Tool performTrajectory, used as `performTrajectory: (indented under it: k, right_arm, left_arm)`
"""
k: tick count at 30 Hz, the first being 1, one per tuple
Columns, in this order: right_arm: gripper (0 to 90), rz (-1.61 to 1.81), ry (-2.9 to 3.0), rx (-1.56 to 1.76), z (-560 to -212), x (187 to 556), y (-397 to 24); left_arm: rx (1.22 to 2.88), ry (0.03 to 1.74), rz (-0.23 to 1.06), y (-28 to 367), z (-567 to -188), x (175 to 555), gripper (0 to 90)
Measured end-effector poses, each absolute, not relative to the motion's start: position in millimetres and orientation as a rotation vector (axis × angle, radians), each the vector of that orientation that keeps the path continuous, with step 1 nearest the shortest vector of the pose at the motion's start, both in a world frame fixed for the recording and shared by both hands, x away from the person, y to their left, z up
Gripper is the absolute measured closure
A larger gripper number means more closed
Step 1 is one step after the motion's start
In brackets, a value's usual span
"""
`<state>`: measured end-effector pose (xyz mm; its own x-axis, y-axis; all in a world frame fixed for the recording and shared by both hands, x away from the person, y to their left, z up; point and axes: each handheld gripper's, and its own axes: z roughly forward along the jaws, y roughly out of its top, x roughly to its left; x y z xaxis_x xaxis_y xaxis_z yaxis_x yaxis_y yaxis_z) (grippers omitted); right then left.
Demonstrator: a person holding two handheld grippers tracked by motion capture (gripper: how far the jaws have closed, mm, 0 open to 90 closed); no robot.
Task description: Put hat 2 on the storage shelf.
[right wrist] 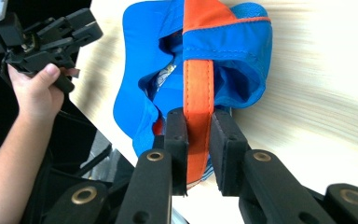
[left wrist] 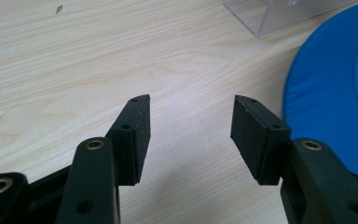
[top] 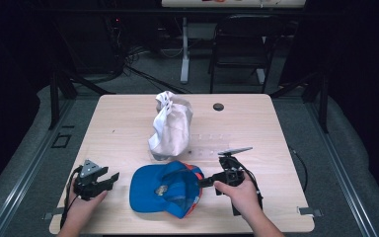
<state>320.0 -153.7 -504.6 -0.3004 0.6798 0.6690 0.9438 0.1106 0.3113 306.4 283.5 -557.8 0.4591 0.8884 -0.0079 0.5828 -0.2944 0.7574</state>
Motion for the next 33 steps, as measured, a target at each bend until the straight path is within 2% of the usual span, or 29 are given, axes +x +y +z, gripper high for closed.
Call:
performTrajectory:
  k: [14,33]
  right_arm:
    - [78.4,-1.033,-1.955,-1.661,-482,315,-216]
    - [78.4,-1.167,-1.762,-1.564,-431,334,-213]
  left_arm:
    - [2.007,1.22,0.551,282,-559,307,48.0]
    - [1.992,1.224,0.555,283,-559,307,48.3]
